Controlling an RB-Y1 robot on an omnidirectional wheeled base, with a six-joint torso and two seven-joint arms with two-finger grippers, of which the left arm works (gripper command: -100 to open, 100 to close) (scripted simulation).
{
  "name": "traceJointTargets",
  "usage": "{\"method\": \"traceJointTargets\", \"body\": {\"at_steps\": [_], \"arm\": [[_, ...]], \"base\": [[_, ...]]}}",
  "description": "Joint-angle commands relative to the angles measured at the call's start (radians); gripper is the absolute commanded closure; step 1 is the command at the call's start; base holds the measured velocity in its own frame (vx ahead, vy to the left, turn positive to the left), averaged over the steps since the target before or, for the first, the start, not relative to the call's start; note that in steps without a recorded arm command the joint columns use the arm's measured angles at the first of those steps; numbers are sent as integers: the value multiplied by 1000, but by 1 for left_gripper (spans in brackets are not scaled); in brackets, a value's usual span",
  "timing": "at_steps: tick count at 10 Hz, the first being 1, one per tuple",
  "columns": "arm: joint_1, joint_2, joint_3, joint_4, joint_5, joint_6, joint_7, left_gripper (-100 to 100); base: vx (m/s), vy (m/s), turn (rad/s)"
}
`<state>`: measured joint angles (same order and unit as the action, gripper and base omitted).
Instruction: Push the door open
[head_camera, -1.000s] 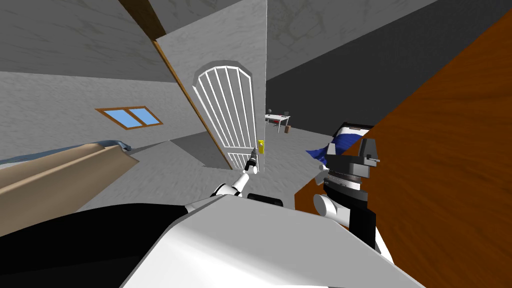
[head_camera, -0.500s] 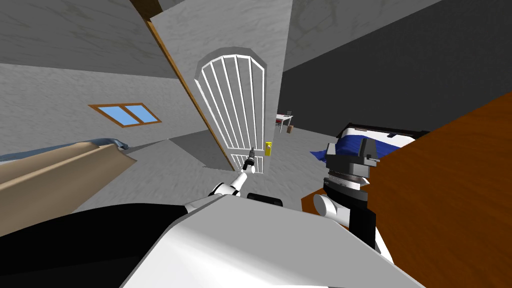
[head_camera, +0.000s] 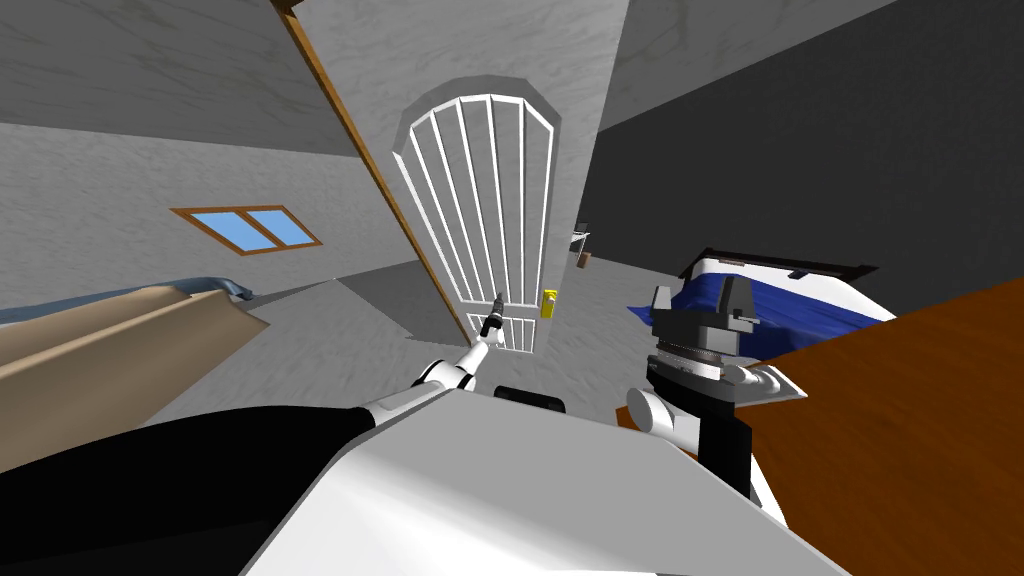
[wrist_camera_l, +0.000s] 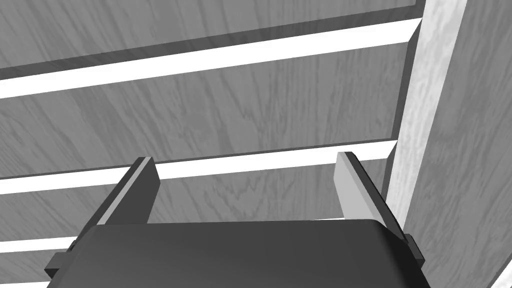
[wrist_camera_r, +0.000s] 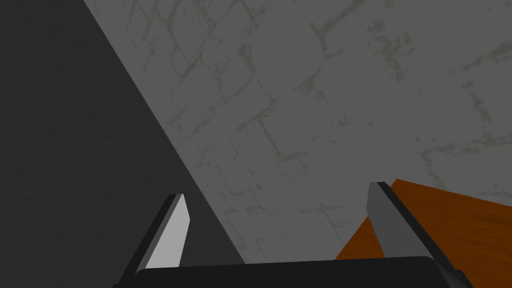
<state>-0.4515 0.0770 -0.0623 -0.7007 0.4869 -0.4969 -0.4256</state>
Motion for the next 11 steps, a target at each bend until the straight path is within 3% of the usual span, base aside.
{"method": "traceJointTargets", "body": {"at_steps": [1,3,6,11], "arm": [[-17,16,3,28,-6,-13,11,-100],[-39,18,8,63,-15,-27,24,-100],[-60,-1,14,97,-23,-41,36,-100],[-91,-85,22,147,-36,-62,55,-100]], "base": [[138,68,-5],[138,-34,-6],[70,-149,6],[14,-236,-8]]}}
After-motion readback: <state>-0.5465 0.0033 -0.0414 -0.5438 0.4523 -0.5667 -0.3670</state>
